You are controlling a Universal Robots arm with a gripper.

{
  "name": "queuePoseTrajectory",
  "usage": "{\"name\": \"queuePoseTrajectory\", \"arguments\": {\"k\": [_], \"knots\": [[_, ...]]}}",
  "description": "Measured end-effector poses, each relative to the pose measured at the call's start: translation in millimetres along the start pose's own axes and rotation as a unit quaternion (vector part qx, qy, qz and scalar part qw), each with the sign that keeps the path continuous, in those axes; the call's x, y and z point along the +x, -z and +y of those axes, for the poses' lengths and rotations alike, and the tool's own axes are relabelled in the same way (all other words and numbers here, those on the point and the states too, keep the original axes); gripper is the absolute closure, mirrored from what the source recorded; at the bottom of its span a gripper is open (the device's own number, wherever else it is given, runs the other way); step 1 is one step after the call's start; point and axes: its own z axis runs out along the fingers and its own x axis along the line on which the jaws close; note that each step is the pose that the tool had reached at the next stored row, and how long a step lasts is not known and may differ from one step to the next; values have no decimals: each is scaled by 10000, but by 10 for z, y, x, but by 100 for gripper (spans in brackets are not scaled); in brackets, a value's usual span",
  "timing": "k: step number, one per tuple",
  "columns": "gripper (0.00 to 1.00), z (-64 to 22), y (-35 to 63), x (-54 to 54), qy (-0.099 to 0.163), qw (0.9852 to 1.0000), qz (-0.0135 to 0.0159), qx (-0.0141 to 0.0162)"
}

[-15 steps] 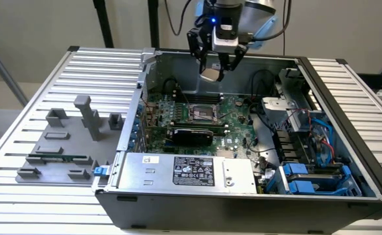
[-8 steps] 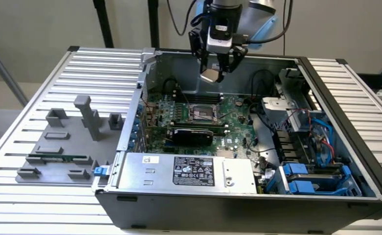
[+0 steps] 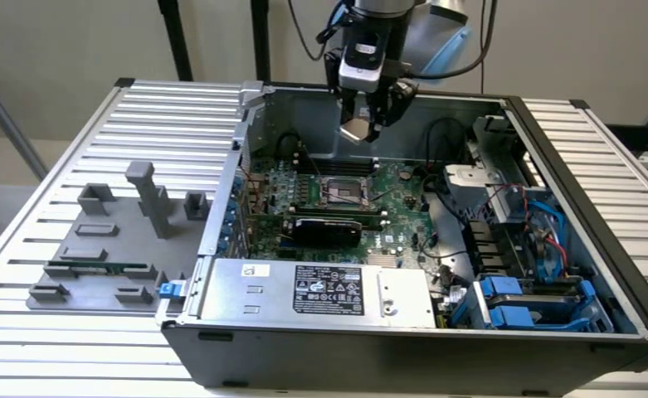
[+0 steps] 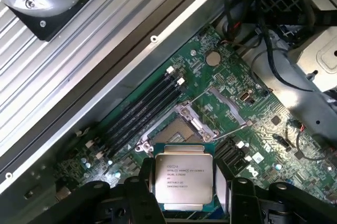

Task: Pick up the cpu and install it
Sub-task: 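Place the cpu into insertion slot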

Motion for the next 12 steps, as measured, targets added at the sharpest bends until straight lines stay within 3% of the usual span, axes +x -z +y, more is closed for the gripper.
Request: {"name": "queuePoseTrajectory", "arguments": {"k": [6, 12], "knots": [[45, -1, -42, -1, -547, 9985, -18, -9], [45, -3, -106, -2, -1095, 9940, -35, -18]]}}
